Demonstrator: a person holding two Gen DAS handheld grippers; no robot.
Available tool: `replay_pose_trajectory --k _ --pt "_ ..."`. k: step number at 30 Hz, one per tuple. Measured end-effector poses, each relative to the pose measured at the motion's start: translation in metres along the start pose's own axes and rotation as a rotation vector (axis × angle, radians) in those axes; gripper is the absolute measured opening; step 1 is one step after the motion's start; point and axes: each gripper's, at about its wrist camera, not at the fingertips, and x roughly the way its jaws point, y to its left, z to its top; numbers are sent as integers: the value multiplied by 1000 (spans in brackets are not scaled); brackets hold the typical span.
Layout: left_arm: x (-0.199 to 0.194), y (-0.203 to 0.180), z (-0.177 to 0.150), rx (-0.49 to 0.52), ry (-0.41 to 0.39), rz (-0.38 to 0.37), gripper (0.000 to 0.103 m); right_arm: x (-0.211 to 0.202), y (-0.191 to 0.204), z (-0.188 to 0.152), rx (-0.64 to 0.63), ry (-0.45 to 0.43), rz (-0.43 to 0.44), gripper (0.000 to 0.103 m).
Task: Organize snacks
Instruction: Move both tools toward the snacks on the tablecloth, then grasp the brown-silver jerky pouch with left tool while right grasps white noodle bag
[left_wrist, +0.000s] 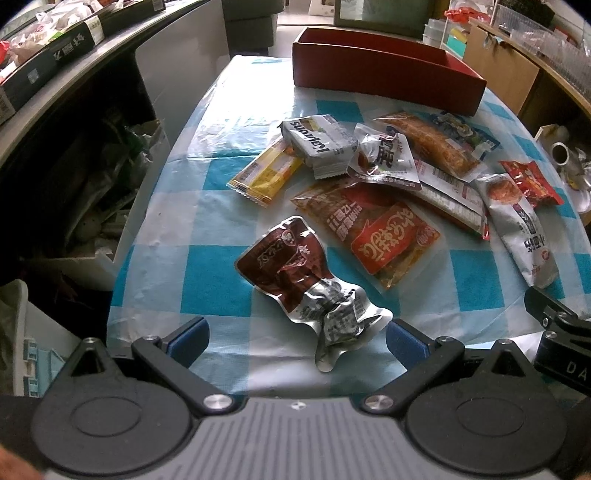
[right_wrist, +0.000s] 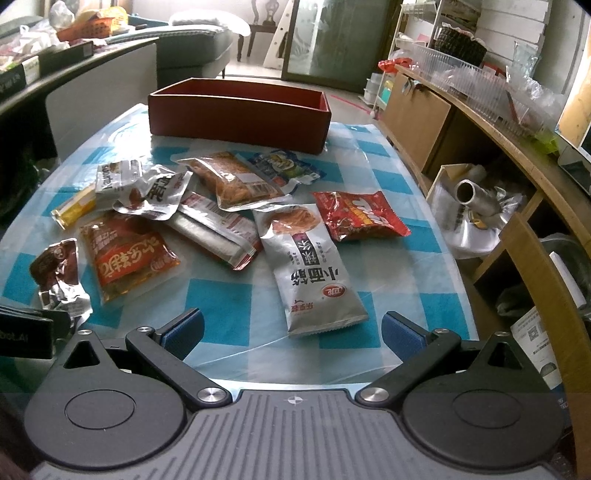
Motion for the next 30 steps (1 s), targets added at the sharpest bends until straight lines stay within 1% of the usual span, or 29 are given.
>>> replay_pose_trajectory --k 8,14,16,22,25,30 --pt "2 3 1 0 4 -2 98 4 0 -1 1 17 -4 103" --pt "4 29 5 -116 16 -17 97 8 -7 0 28 30 2 103" --pt "5 33 5 -139 16 -20 97 10 -10 1 43 36 9 103" --pt "7 22 3 -89 30 -29 96 14 -15 1 69 53 28 101" --pt "9 19 4 -90 34 -38 96 14 -17 1 73 48 32 101" --pt "9 12 6 -77 36 -33 96 15 -19 3 76 48 38 100"
